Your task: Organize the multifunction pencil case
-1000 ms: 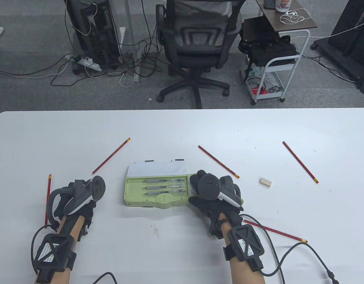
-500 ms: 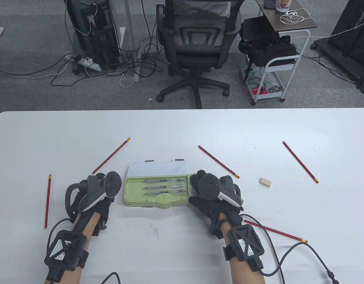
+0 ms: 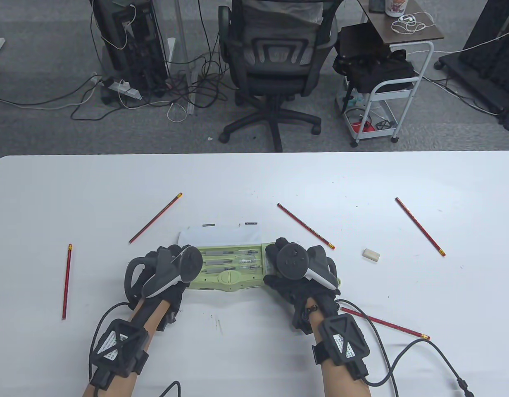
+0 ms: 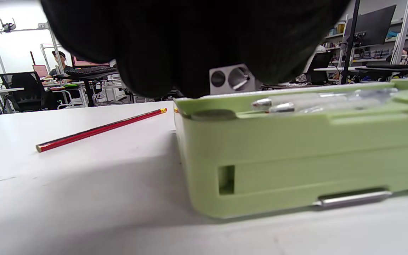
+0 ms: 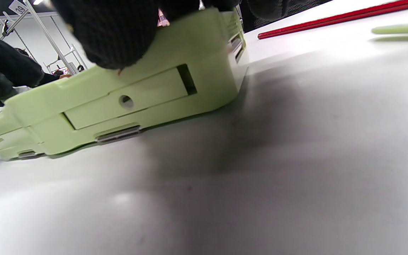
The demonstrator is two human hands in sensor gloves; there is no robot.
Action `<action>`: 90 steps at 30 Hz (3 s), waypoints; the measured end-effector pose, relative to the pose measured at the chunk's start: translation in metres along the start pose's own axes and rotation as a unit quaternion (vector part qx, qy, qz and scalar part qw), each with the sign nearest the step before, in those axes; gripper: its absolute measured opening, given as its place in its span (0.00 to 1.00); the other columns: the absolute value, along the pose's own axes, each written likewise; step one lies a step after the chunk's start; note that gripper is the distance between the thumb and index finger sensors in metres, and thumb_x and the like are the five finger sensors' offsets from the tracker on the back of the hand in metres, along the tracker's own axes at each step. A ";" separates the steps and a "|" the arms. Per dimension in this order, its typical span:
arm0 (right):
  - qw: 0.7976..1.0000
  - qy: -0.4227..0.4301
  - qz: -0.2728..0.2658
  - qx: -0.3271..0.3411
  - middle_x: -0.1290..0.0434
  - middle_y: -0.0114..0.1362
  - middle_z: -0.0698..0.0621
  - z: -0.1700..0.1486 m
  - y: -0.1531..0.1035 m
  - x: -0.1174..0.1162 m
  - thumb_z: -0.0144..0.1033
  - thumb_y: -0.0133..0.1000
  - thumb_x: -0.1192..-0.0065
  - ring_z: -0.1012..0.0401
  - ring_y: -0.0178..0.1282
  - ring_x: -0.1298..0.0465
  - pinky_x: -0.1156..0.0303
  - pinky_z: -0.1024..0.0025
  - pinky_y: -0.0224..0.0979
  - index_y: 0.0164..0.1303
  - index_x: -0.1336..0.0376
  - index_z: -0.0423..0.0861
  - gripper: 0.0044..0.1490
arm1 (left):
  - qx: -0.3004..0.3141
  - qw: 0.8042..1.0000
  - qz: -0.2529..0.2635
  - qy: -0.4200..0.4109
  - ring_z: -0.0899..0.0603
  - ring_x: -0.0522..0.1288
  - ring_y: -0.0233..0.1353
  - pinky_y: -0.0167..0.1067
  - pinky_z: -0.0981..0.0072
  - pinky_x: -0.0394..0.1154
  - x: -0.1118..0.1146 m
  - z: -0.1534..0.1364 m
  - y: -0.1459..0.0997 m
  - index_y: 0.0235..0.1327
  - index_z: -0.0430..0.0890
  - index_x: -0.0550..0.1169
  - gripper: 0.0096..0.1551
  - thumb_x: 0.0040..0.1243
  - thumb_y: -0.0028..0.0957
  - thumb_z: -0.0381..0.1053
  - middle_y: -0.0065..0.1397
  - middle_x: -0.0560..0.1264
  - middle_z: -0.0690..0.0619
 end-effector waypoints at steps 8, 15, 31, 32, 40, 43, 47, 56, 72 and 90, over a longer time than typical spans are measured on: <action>1.000 0.000 0.000 0.000 0.57 0.84 0.36 0.000 0.000 0.000 0.47 0.53 0.38 0.33 0.81 0.50 0.49 0.37 0.78 0.82 0.52 0.42 0.50 | 0.003 1.000 -0.010 0.013 0.37 0.81 0.67 0.66 0.32 0.73 0.009 0.004 0.002 0.69 0.49 0.78 0.28 0.67 0.57 0.55 0.69 0.82 0.48; 1.000 -0.001 0.000 0.000 0.57 0.84 0.36 0.000 0.000 0.000 0.47 0.53 0.38 0.33 0.81 0.50 0.49 0.37 0.78 0.82 0.52 0.42 0.50 | -0.006 1.000 -0.007 -0.019 0.37 0.81 0.67 0.66 0.32 0.73 0.005 -0.003 0.004 0.70 0.49 0.77 0.27 0.62 0.59 0.56 0.69 0.82 0.46; 1.000 -0.002 0.000 0.000 0.56 0.83 0.34 0.002 0.002 0.002 0.45 0.52 0.36 0.37 0.79 0.38 0.39 0.42 0.77 0.81 0.50 0.41 0.50 | -0.162 0.963 -0.130 -0.172 0.31 0.78 0.71 0.66 0.30 0.72 0.026 -0.063 0.056 0.77 0.44 0.72 0.32 0.57 0.63 0.55 0.75 0.79 0.40; 1.000 0.002 0.000 0.000 0.55 0.83 0.34 0.002 0.002 0.002 0.45 0.52 0.36 0.37 0.79 0.37 0.38 0.42 0.77 0.81 0.50 0.40 0.50 | -0.164 0.961 -0.131 -0.178 0.31 0.79 0.71 0.66 0.30 0.72 0.028 -0.062 0.059 0.77 0.44 0.72 0.32 0.57 0.63 0.55 0.75 0.79 0.40; 1.000 0.014 -0.001 0.000 0.55 0.83 0.33 0.001 0.003 0.003 0.42 0.51 0.34 0.36 0.77 0.34 0.35 0.43 0.76 0.80 0.49 0.39 0.49 | -0.187 0.942 -0.147 -0.235 0.33 0.80 0.69 0.65 0.33 0.74 0.036 -0.060 0.075 0.76 0.42 0.73 0.31 0.57 0.63 0.54 0.73 0.81 0.40; 1.000 0.017 0.001 -0.001 0.55 0.83 0.33 0.001 0.003 0.003 0.41 0.51 0.34 0.36 0.77 0.34 0.35 0.43 0.76 0.80 0.49 0.39 0.49 | -0.197 0.937 -0.147 -0.247 0.33 0.81 0.68 0.64 0.34 0.75 0.037 -0.063 0.077 0.76 0.42 0.73 0.31 0.57 0.63 0.54 0.72 0.82 0.40; 1.000 0.023 0.005 -0.004 0.55 0.83 0.33 0.000 0.003 0.003 0.41 0.51 0.34 0.35 0.77 0.35 0.35 0.43 0.76 0.80 0.49 0.39 0.49 | -0.203 0.928 -0.136 -0.280 0.34 0.82 0.67 0.63 0.35 0.76 0.035 -0.067 0.076 0.76 0.41 0.73 0.31 0.57 0.63 0.54 0.71 0.82 0.40; 0.999 0.033 0.002 -0.005 0.55 0.83 0.33 -0.002 0.003 0.003 0.40 0.51 0.33 0.36 0.77 0.34 0.35 0.43 0.76 0.80 0.49 0.39 0.49 | -0.191 0.910 -0.086 -0.357 0.36 0.81 0.65 0.63 0.34 0.75 0.021 -0.079 0.066 0.84 0.41 0.63 0.40 0.55 0.63 0.58 0.69 0.81 0.44; 1.000 0.022 0.000 -0.004 0.55 0.83 0.33 -0.001 0.002 0.004 0.42 0.51 0.34 0.36 0.77 0.34 0.35 0.44 0.76 0.80 0.49 0.39 0.49 | -0.100 0.915 -0.034 -0.389 0.30 0.79 0.68 0.64 0.29 0.72 -0.006 -0.084 0.025 0.70 0.45 0.77 0.35 0.51 0.58 0.65 0.72 0.81 0.42; 0.998 0.051 0.022 -0.001 0.58 0.83 0.34 -0.004 0.003 0.002 0.38 0.52 0.34 0.35 0.78 0.36 0.37 0.43 0.77 0.81 0.50 0.40 0.48 | -0.001 0.976 -0.055 -0.211 0.24 0.68 0.78 0.69 0.25 0.65 0.028 -0.043 -0.012 0.80 0.46 0.69 0.33 0.56 0.62 0.55 0.85 0.66 0.39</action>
Point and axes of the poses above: the tracker on the back of each hand, its own z axis roughly to the thumb side, its own y axis roughly from the wrist to the fingertips, x = y × z, the point moved 5 cm from there along y, roughly from the wrist to the fingertips
